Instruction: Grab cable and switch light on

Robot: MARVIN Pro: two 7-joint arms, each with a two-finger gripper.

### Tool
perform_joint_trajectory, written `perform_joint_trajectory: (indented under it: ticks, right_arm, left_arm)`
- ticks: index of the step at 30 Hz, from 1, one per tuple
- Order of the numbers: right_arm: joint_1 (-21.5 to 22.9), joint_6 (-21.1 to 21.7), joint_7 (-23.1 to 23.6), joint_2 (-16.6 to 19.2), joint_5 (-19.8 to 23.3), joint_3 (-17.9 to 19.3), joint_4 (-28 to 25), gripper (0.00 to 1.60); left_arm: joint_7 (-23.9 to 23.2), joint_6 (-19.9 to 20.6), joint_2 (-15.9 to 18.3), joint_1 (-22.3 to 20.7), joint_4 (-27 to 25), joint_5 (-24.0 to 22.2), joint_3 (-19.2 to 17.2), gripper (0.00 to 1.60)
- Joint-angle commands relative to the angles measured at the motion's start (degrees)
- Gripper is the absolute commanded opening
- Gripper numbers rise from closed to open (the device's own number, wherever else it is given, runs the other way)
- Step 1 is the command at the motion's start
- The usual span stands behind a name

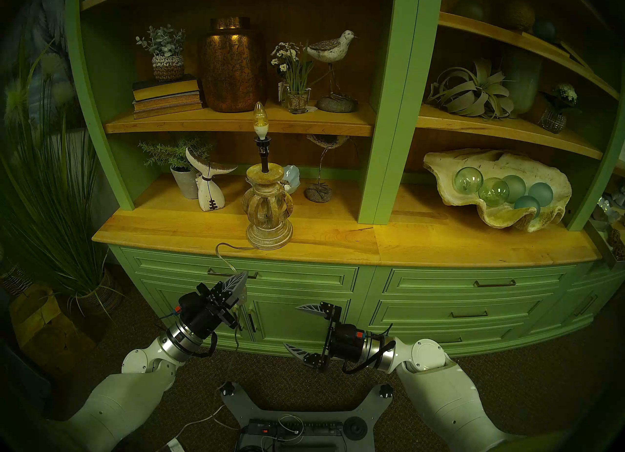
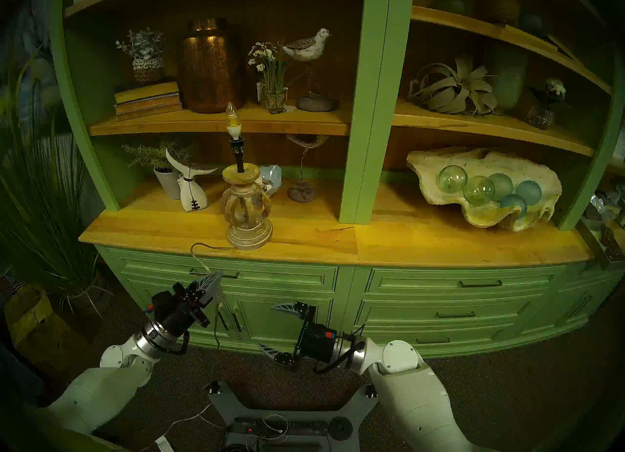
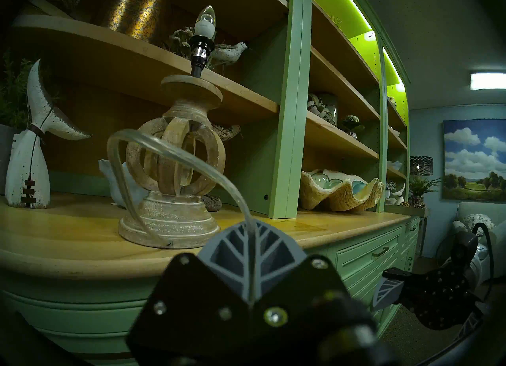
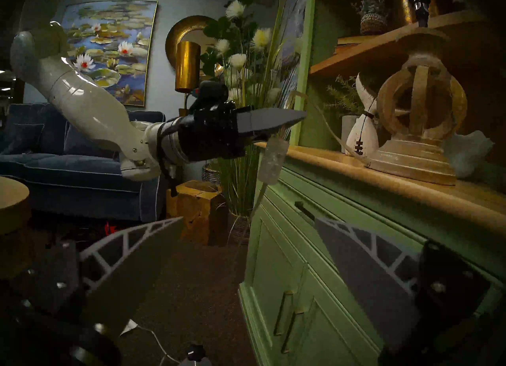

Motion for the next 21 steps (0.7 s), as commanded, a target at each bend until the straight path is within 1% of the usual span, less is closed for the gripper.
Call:
perform_joint_trajectory:
  ticks: [1,2,4,5,6,7,9,10,11,14,15,16,21]
  right_arm:
    - [6.54,2.84,-1.0,-3.28,-1.46,-0.01,-0.7,1.6]
    - [6.52,3.37,-1.25,-3.85,-2.0,-0.12,-0.65,1.6]
    - [8.65,4.16,-1.34,-4.86,-2.78,-1.06,1.48,1.6]
    - [8.27,4.57,-1.71,-5.47,-3.32,-0.94,1.09,1.6]
    - [8.98,4.9,-1.68,-5.89,-3.87,-1.45,1.75,1.6]
    - [10.61,5.22,-1.49,-6.21,-4.42,-2.18,3.45,1.6]
    - [10.48,6.08,-2.15,-7.26,-4.89,-2.06,3.48,1.6]
    - [11.13,6.78,-2.41,-7.83,-4.81,-1.96,4.22,1.6]
    - [12.54,7.22,-2.32,-8.02,-4.96,-2.22,5.57,1.6]
    - [12.59,8.0,-2.85,-8.43,-5.79,-1.66,5.38,1.6]
    - [13.92,8.28,-2.76,-8.46,-5.95,-1.87,6.86,1.6]
    - [13.45,8.54,-3.35,-8.77,-6.47,-1.27,6.44,1.6]
    - [16.76,10.49,-3.34,-9.5,-7.65,-0.84,9.58,1.6]
  left_arm:
    - [0.05,-0.36,-0.14,-1.07,-1.27,-0.49,-0.63,0.0]
    - [0.05,-0.36,-0.14,-1.07,-1.27,-0.49,-0.63,0.0]
    - [0.05,-0.37,-0.15,-1.07,-1.28,-0.5,-0.64,0.0]
    - [0.04,-0.37,-0.15,-1.07,-1.28,-0.5,-0.64,0.0]
    - [0.04,-0.37,-0.15,-1.07,-1.27,-0.49,-0.64,0.0]
    - [0.04,-0.37,-0.15,-1.07,-1.28,-0.5,-0.65,0.0]
    - [0.04,-0.36,-0.15,-1.07,-1.27,-0.49,-0.64,0.0]
    - [0.03,-0.36,-0.15,-1.07,-1.26,-0.49,-0.64,0.0]
    - [0.03,-0.36,-0.15,-1.07,-1.26,-0.49,-0.64,0.0]
    - [0.03,-0.36,-0.15,-1.08,-1.25,-0.48,-0.64,0.0]
    - [0.03,-0.36,-0.15,-1.08,-1.25,-0.49,-0.64,0.0]
    - [0.02,-0.36,-0.15,-1.08,-1.25,-0.48,-0.64,0.0]
    - [0.02,-0.36,-0.15,-1.08,-1.25,-0.49,-0.64,0.0]
